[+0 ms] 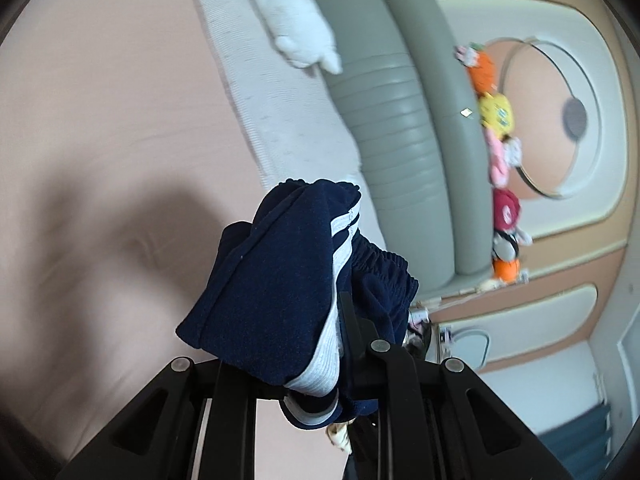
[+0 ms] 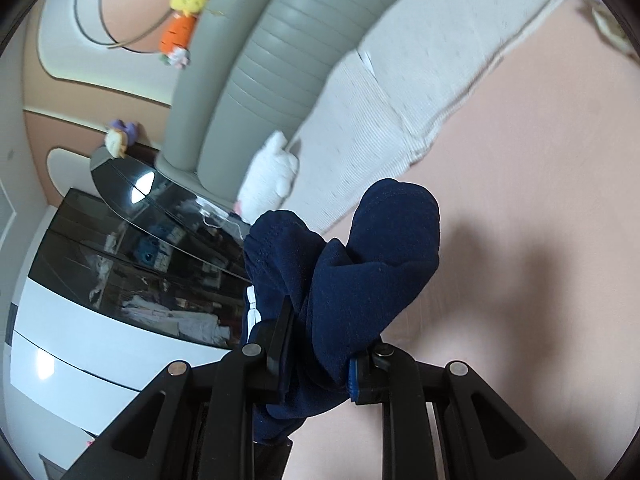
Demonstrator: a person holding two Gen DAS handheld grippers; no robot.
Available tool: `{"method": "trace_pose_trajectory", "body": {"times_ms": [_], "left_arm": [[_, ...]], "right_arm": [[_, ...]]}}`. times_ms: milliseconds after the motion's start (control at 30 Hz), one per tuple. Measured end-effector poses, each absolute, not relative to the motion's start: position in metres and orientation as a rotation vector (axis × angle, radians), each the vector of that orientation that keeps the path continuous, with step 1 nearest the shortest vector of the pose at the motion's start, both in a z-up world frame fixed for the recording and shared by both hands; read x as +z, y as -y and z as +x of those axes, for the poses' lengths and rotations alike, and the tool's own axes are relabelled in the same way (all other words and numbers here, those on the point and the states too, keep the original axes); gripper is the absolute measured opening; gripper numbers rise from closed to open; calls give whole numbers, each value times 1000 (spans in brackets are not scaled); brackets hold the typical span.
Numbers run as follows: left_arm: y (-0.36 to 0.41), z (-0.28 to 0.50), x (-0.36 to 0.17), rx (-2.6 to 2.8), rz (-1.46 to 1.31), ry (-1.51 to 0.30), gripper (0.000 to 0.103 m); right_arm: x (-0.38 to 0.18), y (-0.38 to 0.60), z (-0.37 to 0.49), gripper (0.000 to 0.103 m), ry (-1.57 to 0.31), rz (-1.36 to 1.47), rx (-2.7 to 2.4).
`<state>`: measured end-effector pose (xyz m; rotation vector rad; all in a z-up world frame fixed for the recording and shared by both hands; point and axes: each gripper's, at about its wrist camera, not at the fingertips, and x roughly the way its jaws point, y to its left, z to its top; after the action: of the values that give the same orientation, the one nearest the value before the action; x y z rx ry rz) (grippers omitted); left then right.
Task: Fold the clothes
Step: 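Lift the folded pants with both grippers and carry it toward the clothes stack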
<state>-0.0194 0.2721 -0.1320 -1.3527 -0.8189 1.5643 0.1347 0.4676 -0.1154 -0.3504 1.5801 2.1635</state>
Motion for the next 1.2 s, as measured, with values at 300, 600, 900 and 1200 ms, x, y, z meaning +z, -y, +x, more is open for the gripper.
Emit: {"method": "trace_pose_trajectory", "body": {"times_ms": [300, 600, 900, 1200], "left_arm": [[-312, 0, -76, 1452, -1261, 750, 16], [-424, 67, -57, 1349, -1247, 619, 16], [-553, 157, -39, 1202, -1268, 392, 16], [-622, 232, -45, 1084, -1303, 319, 16]], "right_arm": [[-47, -453, 185, 19, -1460, -197, 2202], [-30, -516, 275, 19, -1426, -46, 2114], [-34, -594, 393, 19, -1457, 131, 1911], [-38, -633, 482, 19, -1452, 228, 1801]]}}
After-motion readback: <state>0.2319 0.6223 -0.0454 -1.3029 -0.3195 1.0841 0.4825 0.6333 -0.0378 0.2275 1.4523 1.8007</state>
